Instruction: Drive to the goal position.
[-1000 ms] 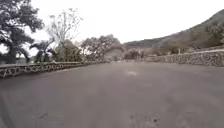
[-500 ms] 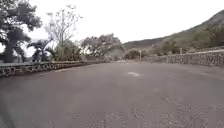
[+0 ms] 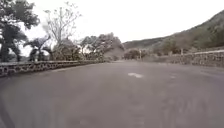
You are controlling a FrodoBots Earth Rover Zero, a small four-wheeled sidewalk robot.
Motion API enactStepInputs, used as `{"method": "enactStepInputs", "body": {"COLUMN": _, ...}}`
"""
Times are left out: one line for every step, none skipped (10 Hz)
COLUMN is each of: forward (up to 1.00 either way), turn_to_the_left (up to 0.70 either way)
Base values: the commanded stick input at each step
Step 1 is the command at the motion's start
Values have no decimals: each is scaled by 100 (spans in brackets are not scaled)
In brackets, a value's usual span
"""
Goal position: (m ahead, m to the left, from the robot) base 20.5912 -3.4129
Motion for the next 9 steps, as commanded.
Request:
{"method": "enactStepInputs", "body": {"forward": 70, "turn_to_the_left": 0}}
{"method": "enactStepInputs", "body": {"forward": 70, "turn_to_the_left": 0}}
{"method": "enactStepInputs", "body": {"forward": 70, "turn_to_the_left": 0}}
{"method": "enactStepInputs", "body": {"forward": 70, "turn_to_the_left": 0}}
{"method": "enactStepInputs", "body": {"forward": 70, "turn_to_the_left": 0}}
{"method": "enactStepInputs", "body": {"forward": 70, "turn_to_the_left": 0}}
{"method": "enactStepInputs", "body": {"forward": 70, "turn_to_the_left": 0}}
{"method": "enactStepInputs", "body": {"forward": 70, "turn_to_the_left": 0}}
{"method": "enactStepInputs", "body": {"forward": 70, "turn_to_the_left": 0}}
